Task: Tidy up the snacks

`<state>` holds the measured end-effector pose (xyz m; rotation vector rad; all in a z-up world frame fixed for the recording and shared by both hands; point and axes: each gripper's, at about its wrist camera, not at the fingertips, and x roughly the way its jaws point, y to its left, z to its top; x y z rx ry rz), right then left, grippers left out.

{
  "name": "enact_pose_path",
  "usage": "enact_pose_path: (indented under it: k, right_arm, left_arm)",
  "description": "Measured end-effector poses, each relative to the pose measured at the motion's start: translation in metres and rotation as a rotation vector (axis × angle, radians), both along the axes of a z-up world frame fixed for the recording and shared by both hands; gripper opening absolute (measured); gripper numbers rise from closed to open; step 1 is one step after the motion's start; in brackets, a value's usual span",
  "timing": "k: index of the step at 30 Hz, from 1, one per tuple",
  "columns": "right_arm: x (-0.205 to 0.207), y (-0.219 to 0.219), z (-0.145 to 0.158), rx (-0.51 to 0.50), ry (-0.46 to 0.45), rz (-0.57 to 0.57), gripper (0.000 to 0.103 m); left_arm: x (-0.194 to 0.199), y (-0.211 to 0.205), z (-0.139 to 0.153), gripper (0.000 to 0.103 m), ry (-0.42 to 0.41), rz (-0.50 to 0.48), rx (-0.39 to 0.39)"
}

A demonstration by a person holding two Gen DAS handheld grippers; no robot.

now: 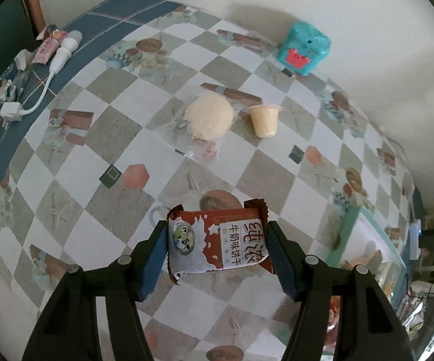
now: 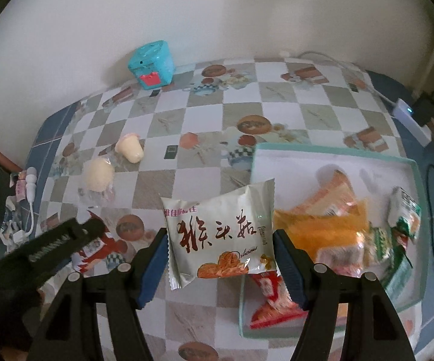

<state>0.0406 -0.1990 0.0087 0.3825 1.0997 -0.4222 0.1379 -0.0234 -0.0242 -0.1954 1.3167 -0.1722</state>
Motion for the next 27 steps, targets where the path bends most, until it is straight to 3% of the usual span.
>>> enact_pose_path:
  k: [15,27]
  right_arm:
    - [-0.062,-0.035,0.03,-0.041,-0.053,-0.135,0.071]
    - [-0.126,-0.113,0.026,0.011,-0.051,-0.368,0.071]
  left_arm:
    - [-0.052,-0.043,0.034,0.066,-0.092,-0.166,-0.013]
    - [-0.109,-0.119,0.033,0.066,-0.087,-0.419,0.004]
